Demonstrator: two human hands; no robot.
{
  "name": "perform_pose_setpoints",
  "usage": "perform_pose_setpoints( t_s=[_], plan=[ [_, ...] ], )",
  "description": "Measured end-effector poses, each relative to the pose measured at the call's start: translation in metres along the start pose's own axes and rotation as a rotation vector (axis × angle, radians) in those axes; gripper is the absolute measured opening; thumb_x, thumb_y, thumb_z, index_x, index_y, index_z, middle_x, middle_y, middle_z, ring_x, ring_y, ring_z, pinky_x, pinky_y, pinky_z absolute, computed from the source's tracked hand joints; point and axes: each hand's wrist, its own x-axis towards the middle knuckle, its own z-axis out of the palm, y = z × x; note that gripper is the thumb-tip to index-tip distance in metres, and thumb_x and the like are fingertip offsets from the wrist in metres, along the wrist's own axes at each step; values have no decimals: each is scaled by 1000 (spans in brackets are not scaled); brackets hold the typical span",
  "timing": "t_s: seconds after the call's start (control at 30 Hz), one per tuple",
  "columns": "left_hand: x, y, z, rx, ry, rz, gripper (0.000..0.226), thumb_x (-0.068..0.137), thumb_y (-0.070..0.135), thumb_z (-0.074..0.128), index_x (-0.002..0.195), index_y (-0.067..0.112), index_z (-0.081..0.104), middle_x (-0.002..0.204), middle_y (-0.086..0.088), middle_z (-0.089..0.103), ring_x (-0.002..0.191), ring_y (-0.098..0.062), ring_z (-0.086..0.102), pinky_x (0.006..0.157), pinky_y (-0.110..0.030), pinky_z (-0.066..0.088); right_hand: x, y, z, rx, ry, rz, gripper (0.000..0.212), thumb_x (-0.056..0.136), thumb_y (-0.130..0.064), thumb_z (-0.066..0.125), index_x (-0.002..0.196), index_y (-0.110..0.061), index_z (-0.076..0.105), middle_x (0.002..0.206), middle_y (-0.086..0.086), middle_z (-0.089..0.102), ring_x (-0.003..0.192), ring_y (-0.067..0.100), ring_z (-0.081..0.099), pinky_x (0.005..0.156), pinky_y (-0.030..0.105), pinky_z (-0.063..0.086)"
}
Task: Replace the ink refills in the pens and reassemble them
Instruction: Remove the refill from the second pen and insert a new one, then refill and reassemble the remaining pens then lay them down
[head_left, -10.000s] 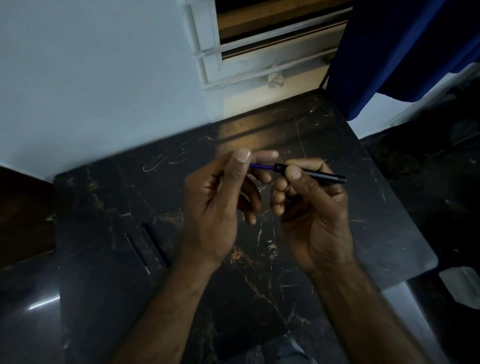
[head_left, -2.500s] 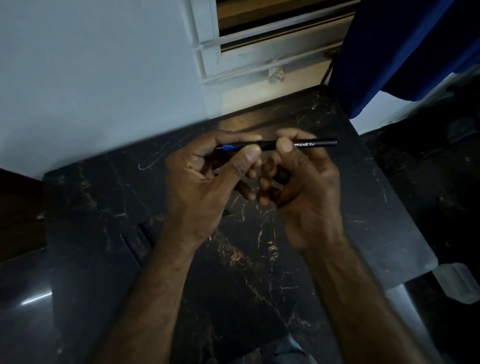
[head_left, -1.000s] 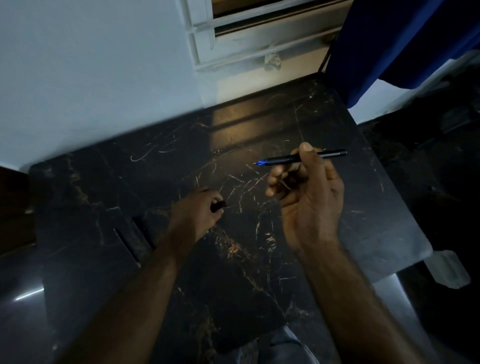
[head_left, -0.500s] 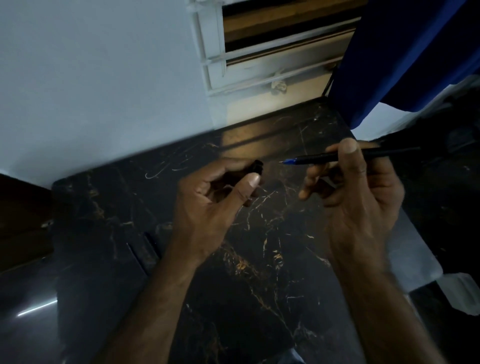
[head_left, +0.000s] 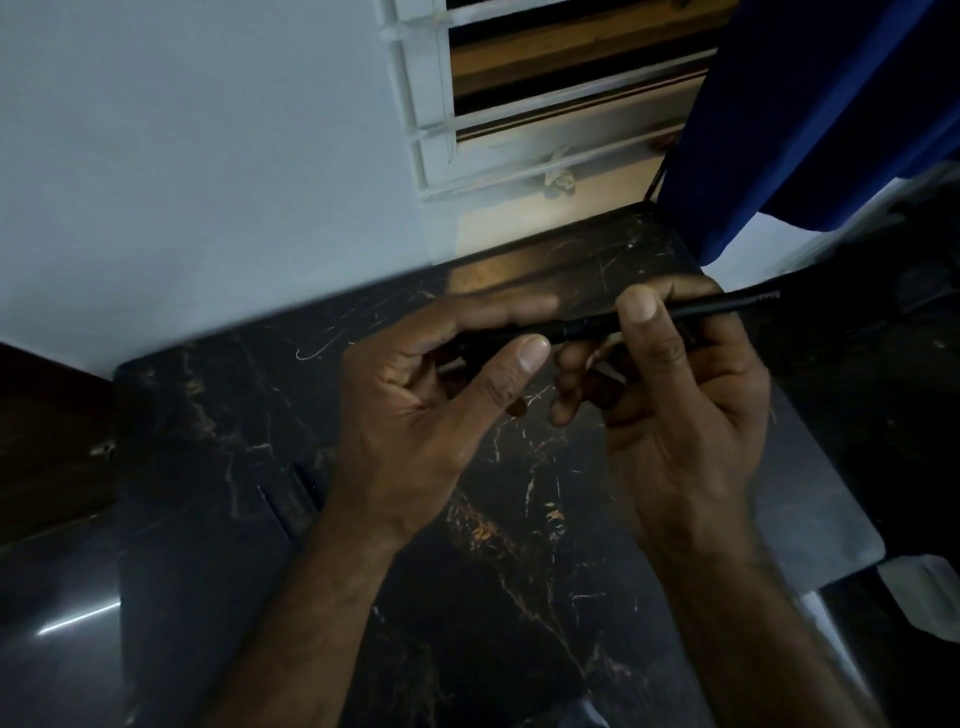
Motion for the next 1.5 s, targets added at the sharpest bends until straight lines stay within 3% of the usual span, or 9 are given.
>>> perform_pose_setpoints(
  t_s=[0.27, 0.53, 0.7, 0.8, 0.93, 1.03, 1.17, 1.37, 1.5],
  plan=[
    [6, 13, 15, -333, 102, -145, 8, 94, 12, 77, 101, 17, 79, 78, 4, 76, 65, -12, 72, 55, -24, 58, 1, -12, 8, 79, 4, 35, 10, 94, -11, 63, 95, -4, 57, 67, 5, 59, 56, 15, 60, 45, 28, 49],
    [5, 6, 12, -277, 84, -122, 10, 97, 10, 70, 103, 17, 76, 77, 4, 74, 66, -13, 73, 57, -26, 60, 3, -1, 5, 66, -81, -14, 10, 100, -2, 63, 94, -6, 57, 68, 4, 64, 56, 16, 63, 46, 29, 50],
    [6, -20, -24, -214, -5, -264, 9, 97, 15, 74, 103, 14, 79, 76, 1, 73, 66, -12, 71, 57, -27, 62, -1, 24, -23, 15, -138, 181, 5, 92, -6, 70, 95, -3, 70, 76, 14, 69, 64, 25, 65, 53, 33, 52],
    [1, -48, -40, -96, -36, -363, 12, 95, 23, 83, 105, 18, 83, 77, 0, 73, 68, -11, 70, 60, -30, 64, -1, 48, -54, -337, -208, 198, 6, 93, -12, 75, 95, -7, 75, 81, 9, 76, 70, 23, 71, 56, 37, 56],
    [-20, -102, -47, 99, 40, -491, 15, 98, 23, 81, 112, 20, 82, 83, -5, 78, 71, -15, 75, 65, -36, 67, -16, 99, -70, -917, -370, 220, 10, 93, -34, 72, 99, -26, 74, 86, -11, 74, 79, 8, 71, 67, 29, 58],
    [-50, -142, -53, 369, 228, -674, 13, 98, 29, 80, 110, 23, 81, 89, 2, 81, 75, -11, 79, 72, -41, 70, -30, 140, -75, -1045, -321, 250, 8, 97, -32, 71, 97, -23, 70, 89, -11, 68, 79, 4, 63, 67, 26, 52],
    [-90, -174, -54, 803, 168, -868, 6, 99, 29, 79, 96, 23, 78, 89, 6, 80, 76, -11, 77, 80, -40, 67, -39, 185, -78, -1181, -230, 299, 11, 99, -32, 69, 97, -21, 68, 91, -7, 65, 82, 8, 61, 69, 30, 53],
    [-97, -190, -36, 908, 164, -949, 11, 96, 32, 82, 91, 22, 78, 76, 9, 74, 72, -8, 72, 74, -31, 59, -33, 214, -83, -1409, -265, 290, 14, 99, -33, 65, 97, -19, 66, 92, -2, 63, 84, 15, 61, 70, 38, 56],
    [-83, -194, -14, 879, 113, -949, 10, 97, 30, 80, 94, 21, 81, 85, 2, 80, 79, -13, 76, 81, -35, 63, -26, 223, -86, -1505, -317, 321, 17, 100, -36, 65, 107, -21, 65, 104, 3, 65, 90, 17, 63, 74, 39, 57]
  ],
)
